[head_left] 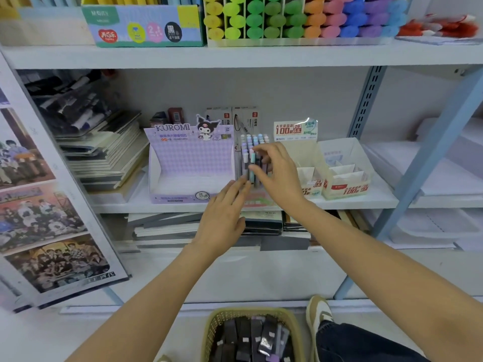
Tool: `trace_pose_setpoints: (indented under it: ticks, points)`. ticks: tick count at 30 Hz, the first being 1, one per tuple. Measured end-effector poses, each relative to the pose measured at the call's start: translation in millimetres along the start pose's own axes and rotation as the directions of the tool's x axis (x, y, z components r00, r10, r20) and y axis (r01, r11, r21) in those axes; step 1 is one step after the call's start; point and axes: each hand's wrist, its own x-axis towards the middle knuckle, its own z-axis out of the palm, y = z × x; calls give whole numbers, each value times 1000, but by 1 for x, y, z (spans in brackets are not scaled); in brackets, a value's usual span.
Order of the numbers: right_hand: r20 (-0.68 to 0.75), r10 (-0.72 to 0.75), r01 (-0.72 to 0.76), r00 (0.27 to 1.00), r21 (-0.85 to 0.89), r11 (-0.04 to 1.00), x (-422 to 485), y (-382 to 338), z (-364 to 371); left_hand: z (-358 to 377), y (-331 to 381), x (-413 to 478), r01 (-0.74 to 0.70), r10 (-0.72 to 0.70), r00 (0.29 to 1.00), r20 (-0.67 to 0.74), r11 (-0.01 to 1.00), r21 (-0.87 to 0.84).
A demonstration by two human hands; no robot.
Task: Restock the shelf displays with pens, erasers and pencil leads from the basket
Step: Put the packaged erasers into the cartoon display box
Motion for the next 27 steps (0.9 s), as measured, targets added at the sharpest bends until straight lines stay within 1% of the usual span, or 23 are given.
trace_pose_setpoints:
  ticks: [2, 3, 5, 6, 7, 8, 10, 11, 12, 13, 14, 16, 18, 20, 21, 23, 25, 27]
  points:
    - [-38, -43, 45, 998, 52, 998, -22, -2, 4, 5, 1, -13, -5, 1, 996, -88, 999, -43]
    - [-29, -62, 64, 998, 73, 995, -38, -2, 9, 11, 0, -22, 2, -10, 990, -140, 999, -54]
    - [53, -54, 47, 997, 112, 993, -75, 5, 27, 32, -3, -48, 44, -61, 973, -221, 996, -80]
    - [117, -28, 14, 993, 124, 992, -95, 12, 38, 48, -5, -64, 73, -93, 969, -230, 993, -96]
    - [191, 9, -34, 982, 131, 991, -116, 20, 51, 66, -9, -81, 110, -131, 971, -201, 988, -111]
    - [266, 55, -92, 962, 128, 988, -139, 31, 65, 85, -12, -100, 153, -170, 976, -138, 980, -129]
    - [415, 153, -205, 897, 82, 975, -187, 55, 92, 125, -19, -141, 263, -255, 964, 68, 949, -173]
    - [491, 204, -258, 847, 44, 965, -212, 68, 106, 145, -22, -163, 333, -297, 934, 199, 925, -184]
    - [562, 251, -301, 788, -4, 954, -237, 82, 119, 166, -24, -185, 399, -328, 885, 331, 900, -177]
    - [627, 297, -337, 721, -58, 940, -263, 95, 131, 187, -26, -206, 462, -350, 820, 452, 872, -161]
    - [682, 345, -369, 645, -117, 922, -288, 108, 141, 207, -26, -227, 524, -370, 744, 556, 839, -144]
    - [753, 445, -435, 485, -233, 870, -337, 133, 157, 243, -26, -263, 638, -397, 583, 709, 764, -98]
    - [766, 550, -502, 333, -349, 791, -379, 154, 167, 272, -26, -291, 737, -414, 444, 794, 673, -61]
    - [740, 638, -538, 212, -457, 708, -411, 174, 175, 298, -28, -308, 817, -444, 345, 827, 576, -32]
    - [723, 671, -546, 163, -501, 672, -424, 182, 178, 309, -29, -313, 846, -461, 310, 832, 534, -19]
    - [698, 709, -533, 101, -564, 631, -444, 197, 184, 329, -30, -318, 889, -484, 245, 840, 459, 6]
    - [692, 716, -513, 92, -584, 630, -457, 208, 191, 347, -27, -318, 931, -501, 185, 845, 364, 12]
    - [685, 721, -521, 103, -580, 626, -465, 214, 196, 359, -23, -317, 959, -523, 139, 841, 283, 18]
